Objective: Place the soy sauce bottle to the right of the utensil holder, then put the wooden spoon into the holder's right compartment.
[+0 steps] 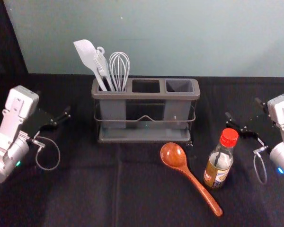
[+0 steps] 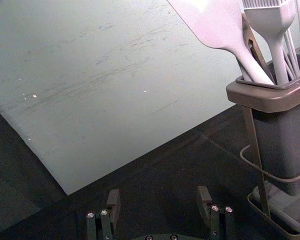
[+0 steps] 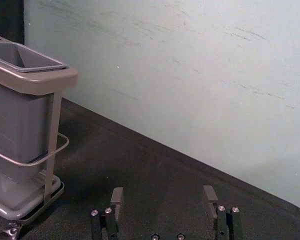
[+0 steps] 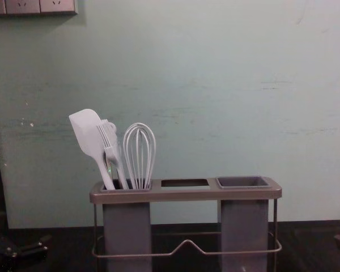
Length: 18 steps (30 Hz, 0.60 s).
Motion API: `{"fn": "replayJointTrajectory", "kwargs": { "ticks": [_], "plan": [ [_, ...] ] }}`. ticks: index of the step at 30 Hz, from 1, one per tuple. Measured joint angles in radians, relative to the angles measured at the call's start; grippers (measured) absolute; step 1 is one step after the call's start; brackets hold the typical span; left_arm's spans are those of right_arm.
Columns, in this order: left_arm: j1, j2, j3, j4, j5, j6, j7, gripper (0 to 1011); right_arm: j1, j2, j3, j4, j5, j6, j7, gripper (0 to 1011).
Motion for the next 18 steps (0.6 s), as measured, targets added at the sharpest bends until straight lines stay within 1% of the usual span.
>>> {"fn": "replayJointTrajectory", "kwargs": {
  "ticks": [18],
  "plan": [
    [0.0, 0.0, 0.0, 0.0, 0.0, 0.0, 0.0, 1005, 0.0, 0.0, 0.0, 0.0, 0.0, 0.0, 0.0, 1002]
  ]
}}
